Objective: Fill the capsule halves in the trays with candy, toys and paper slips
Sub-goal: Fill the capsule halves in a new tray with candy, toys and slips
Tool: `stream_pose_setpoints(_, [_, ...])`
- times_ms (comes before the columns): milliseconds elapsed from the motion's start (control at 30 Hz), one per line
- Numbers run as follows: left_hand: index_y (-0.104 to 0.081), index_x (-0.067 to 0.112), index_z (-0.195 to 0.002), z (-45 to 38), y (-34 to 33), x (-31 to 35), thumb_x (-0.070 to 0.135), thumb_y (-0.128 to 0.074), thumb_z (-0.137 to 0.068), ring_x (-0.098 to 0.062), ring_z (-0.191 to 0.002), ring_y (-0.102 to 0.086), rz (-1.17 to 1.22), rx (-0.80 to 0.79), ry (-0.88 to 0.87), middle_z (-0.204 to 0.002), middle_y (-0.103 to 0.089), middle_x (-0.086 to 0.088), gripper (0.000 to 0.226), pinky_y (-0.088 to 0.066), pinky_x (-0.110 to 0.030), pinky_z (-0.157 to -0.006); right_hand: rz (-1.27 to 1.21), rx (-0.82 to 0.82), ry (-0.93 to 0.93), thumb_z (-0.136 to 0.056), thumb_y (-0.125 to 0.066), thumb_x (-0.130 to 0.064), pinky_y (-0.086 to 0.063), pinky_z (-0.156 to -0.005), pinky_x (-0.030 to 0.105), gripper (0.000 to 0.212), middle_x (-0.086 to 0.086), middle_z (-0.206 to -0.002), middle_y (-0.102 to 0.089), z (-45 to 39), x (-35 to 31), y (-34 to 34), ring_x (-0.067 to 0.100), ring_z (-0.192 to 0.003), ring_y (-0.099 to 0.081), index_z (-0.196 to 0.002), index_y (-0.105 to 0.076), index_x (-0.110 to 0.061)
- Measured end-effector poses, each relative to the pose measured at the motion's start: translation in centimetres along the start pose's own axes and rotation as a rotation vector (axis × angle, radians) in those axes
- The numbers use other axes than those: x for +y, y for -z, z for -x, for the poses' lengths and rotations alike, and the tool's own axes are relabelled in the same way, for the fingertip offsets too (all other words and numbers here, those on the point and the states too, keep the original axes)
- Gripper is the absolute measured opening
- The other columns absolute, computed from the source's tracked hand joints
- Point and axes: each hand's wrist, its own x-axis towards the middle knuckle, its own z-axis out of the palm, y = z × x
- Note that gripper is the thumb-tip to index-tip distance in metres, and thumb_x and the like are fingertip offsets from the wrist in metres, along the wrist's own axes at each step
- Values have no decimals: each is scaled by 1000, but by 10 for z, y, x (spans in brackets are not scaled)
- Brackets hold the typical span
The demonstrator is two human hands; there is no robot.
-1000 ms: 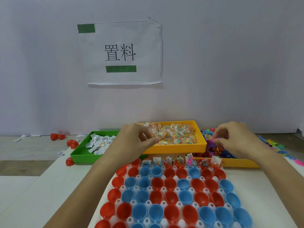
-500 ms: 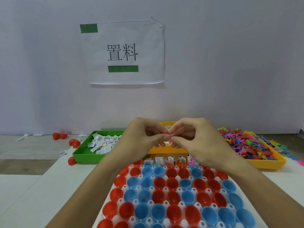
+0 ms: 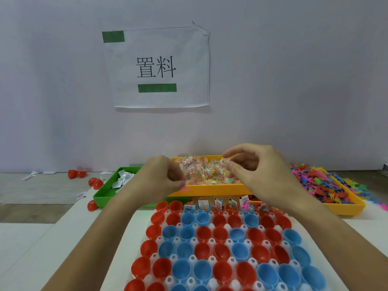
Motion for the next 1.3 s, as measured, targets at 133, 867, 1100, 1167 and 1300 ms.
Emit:
stream_pose_setpoints(133, [-73, 19, -78, 0, -2, -10, 8, -75, -82, -3, -68, -67, -200, -111, 13, -75, -72, 7, 12, -57, -22, -68, 47, -16, 4, -92, -69, -19, -59, -73, 26, 14, -4, -83, -74, -1, 3, 3, 10, -75, -71, -100, -70, -30])
stream_pose_setpoints(867, [-70, 19, -84, -1, -24, -7, 6, -70, -80, -21, -81, -63, -449, -64, 17, -93, -62, -2, 13, -58, -38, -74, 169, 7, 66, -91, -68, -21, -54, -70, 14, 19, -12, -82, -71, -2, 9, 4, 0, -80, -67, -103, -70, -35])
stream_pose_setpoints(1100, [-55, 24, -88, -4, -28, -12, 33, -61, -93, -13, -81, -48, -307, 118, -21, -90, -52, 4, 12, -40, -27, -65, 197, 6, 60, -93, -66, -20, -50, -67, 6, 18, -13, -85, -69, -3, 12, 6, -4, -83, -64, -106, -69, -33])
stream_pose_setpoints(1167, [-62, 26, -91, -4, -32, -15, 42, -50, -98, -18, -96, -52, -288, 99, -19, -98, -57, 2, 21, -46, -35, -80, 201, 8, 63, -93, -66, -19, -51, -68, 8, 19, -13, -85, -70, -3, 12, 5, -3, -83, -64, -104, -69, -34])
stream_pose_setpoints(1300, [-53, 37, -72, -3, -38, -18, 63, -23, -96, -23, -122, -42, -382, -80, 103, -100, -61, 8, 46, -34, -50, -100, 221, 4, 71, -93, -66, -19, -52, -71, 11, 19, -14, -84, -70, -3, 13, 3, -3, -83, -64, -104, -70, -34])
